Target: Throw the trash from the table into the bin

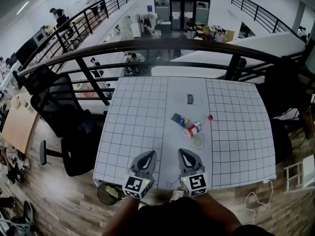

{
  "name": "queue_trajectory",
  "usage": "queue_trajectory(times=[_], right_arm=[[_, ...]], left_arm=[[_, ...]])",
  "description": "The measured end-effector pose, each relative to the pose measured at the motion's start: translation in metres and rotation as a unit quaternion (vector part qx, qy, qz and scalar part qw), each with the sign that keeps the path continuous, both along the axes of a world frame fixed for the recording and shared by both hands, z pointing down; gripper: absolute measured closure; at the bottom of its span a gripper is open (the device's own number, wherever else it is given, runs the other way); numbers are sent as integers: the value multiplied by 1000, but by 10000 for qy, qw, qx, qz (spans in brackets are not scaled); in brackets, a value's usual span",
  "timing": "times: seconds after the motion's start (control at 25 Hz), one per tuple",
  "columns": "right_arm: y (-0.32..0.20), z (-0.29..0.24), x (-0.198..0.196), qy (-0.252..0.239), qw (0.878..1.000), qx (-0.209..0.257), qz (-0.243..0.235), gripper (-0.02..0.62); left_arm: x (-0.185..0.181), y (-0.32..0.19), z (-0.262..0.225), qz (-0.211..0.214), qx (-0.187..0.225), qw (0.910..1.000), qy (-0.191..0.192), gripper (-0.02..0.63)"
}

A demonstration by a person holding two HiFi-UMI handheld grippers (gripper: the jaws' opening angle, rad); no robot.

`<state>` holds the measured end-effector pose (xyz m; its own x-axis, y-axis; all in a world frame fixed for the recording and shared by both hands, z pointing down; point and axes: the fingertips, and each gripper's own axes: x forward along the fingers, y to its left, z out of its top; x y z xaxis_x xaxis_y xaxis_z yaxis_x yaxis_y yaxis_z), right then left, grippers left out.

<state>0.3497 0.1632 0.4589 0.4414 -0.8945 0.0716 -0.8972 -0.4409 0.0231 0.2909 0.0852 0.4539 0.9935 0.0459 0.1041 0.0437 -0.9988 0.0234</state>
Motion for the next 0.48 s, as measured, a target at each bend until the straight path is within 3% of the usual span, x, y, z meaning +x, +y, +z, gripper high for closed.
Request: queue_trajectory(times=[0.24,0.48], right_arm=[[33,11,44,-44,9996,-23,261,572],[55,20,75,-150,9982,-13,588,572]], left_arm=[[42,8,5,-62,61,10000,-37,588],[83,28,5,262,122,9995,-103,588]])
